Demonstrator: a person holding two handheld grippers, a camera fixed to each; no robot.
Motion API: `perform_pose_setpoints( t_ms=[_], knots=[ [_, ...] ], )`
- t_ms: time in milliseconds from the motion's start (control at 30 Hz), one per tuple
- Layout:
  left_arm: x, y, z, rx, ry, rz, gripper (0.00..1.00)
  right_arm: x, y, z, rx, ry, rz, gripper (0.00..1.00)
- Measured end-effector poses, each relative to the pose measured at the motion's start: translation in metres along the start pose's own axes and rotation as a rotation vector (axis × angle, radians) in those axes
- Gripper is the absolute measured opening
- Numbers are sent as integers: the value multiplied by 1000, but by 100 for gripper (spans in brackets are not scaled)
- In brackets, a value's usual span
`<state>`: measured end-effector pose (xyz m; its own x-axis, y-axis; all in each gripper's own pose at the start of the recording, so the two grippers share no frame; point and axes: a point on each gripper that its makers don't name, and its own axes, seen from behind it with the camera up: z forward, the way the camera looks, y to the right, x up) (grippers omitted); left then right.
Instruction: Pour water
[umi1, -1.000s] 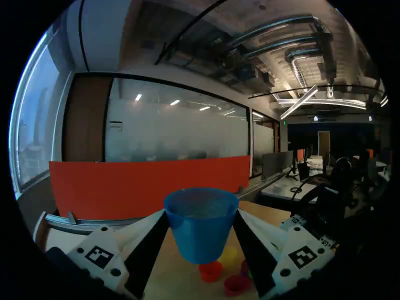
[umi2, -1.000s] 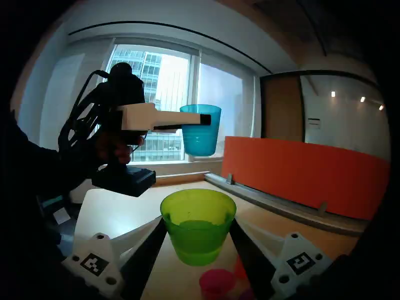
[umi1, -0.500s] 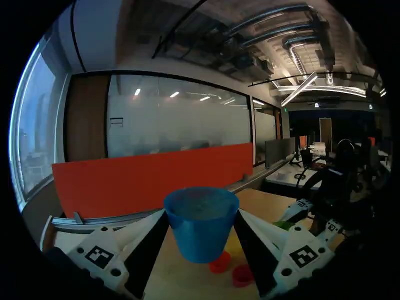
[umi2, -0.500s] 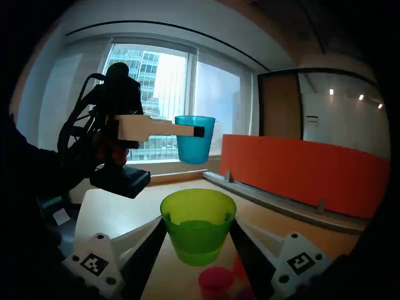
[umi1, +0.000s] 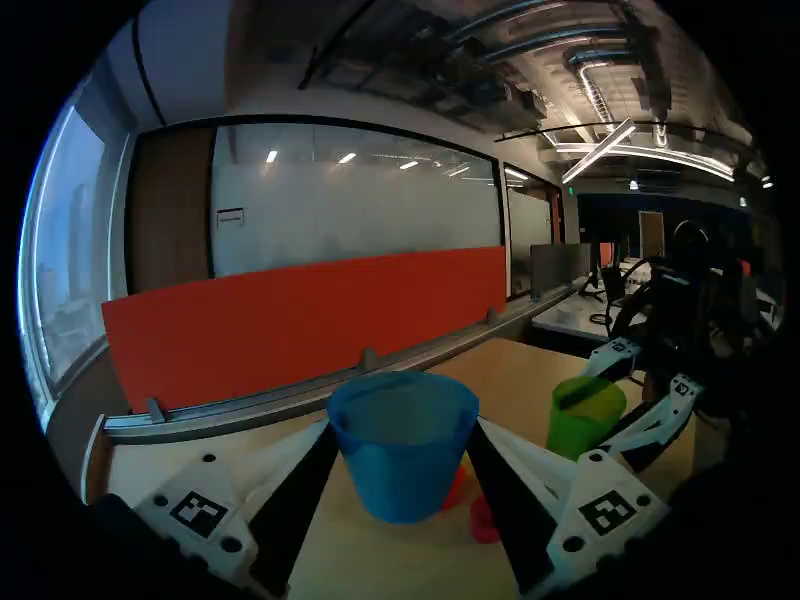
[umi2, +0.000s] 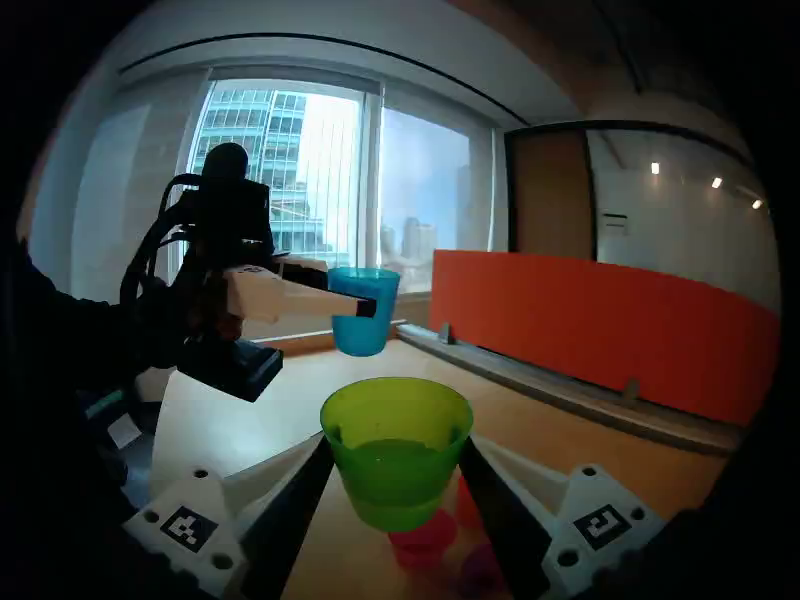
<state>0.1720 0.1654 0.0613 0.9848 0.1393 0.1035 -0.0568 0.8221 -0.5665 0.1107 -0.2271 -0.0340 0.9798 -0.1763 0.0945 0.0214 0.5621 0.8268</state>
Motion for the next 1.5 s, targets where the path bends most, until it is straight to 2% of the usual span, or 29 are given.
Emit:
perform_pose_setpoints(
  t_ms=[267,567,967,1500],
  knots=[
    [-38,-1,0,-5,-69,6,86,-23,5,-14,-17,-67,-19,87],
    [-72,4,4,-22,-150,38,86,-47,5,-18,-15,-131,-21,87],
    [-120,18,13,-72,-268,71,86,-77,3,-20,15,-198,-7,87],
    [-165,35,20,-151,-392,139,86,-117,1,-21,57,-289,-4,88]
  ],
)
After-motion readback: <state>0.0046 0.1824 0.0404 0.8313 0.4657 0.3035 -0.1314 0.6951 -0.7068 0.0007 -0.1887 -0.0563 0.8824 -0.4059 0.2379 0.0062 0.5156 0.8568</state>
